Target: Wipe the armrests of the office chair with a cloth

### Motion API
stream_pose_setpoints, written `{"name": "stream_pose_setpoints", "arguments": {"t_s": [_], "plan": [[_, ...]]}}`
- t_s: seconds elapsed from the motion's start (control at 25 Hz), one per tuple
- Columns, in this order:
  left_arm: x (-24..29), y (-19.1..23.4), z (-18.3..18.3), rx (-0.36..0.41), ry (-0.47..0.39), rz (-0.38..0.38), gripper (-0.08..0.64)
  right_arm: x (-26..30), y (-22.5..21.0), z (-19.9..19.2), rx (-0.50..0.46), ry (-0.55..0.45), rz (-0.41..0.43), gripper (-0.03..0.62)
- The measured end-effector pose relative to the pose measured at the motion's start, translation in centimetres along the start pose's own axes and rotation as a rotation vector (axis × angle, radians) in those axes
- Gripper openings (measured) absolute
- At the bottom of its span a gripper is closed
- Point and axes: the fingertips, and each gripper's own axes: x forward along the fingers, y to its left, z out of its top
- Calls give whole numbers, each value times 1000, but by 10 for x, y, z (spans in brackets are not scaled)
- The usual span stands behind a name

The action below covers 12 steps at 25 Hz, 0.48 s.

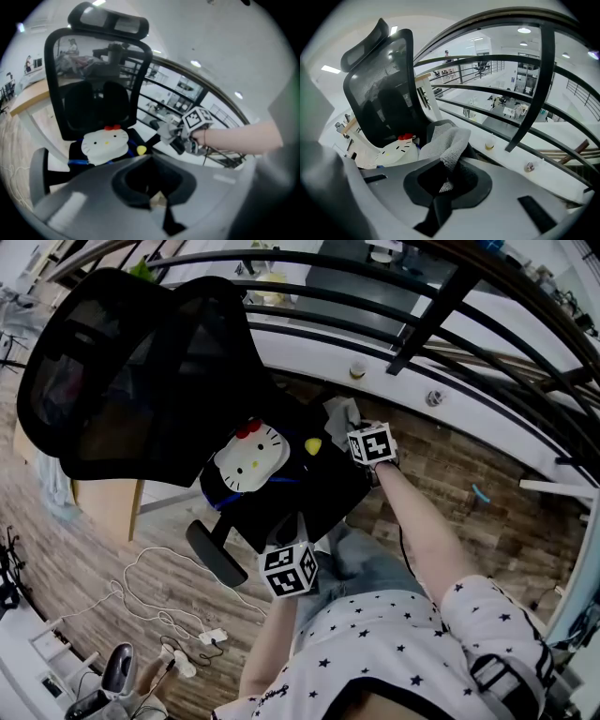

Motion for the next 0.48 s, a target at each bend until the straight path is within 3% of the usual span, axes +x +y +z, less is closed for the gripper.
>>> {"name": "stream_pose_setpoints", "arguments": {"t_s": [0.48], "plan": [[-7, -15, -6, 27, -1, -18, 6, -19, -7, -23, -4, 8, -9, 29]]}}
